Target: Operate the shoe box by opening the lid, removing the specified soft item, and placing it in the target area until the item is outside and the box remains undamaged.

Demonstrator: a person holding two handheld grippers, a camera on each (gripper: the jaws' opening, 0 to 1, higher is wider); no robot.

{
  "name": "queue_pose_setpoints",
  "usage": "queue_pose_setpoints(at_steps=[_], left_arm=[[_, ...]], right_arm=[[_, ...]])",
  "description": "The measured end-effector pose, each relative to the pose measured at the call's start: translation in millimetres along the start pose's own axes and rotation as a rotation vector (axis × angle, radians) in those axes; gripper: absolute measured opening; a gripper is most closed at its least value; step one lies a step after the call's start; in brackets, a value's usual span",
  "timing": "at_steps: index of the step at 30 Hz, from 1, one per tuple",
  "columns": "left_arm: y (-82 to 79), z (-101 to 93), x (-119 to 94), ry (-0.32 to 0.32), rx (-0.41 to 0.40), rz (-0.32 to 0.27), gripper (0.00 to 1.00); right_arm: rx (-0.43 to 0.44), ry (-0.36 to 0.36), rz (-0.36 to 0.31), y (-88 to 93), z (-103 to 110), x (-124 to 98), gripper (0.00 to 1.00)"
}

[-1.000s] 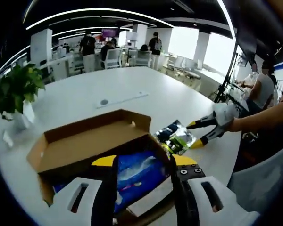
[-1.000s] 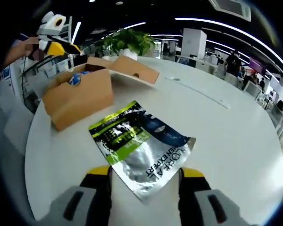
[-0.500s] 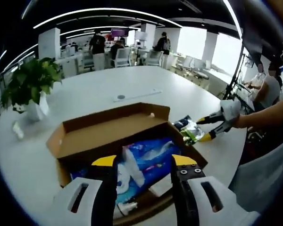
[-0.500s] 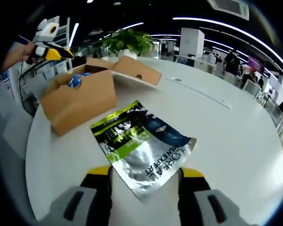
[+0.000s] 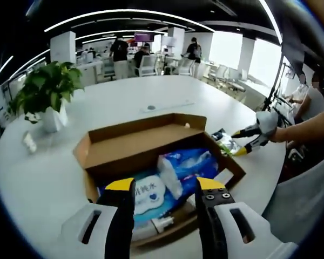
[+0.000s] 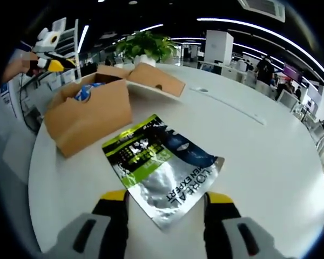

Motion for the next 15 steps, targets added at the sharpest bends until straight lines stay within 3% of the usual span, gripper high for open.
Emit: queue_pose_setpoints(at_steps=[15], left_arm=[[11.7, 28.1, 0, -0.003, 0.064, 0.044, 0.44]], right_arm=[[-0.044, 0.007, 0.001, -20.5, 18, -25, 0.55]])
Point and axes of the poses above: the point that each gripper's makers call its tool centre point, and the gripper's own axes: x roughly forward along the fingers, z roughly to its left, y roughly out of its underside, the point moved 7 cm from there along -x, roughly backward along the fingers, and after that the axes turned 13 degrees about -y, right-handed, at the moved point
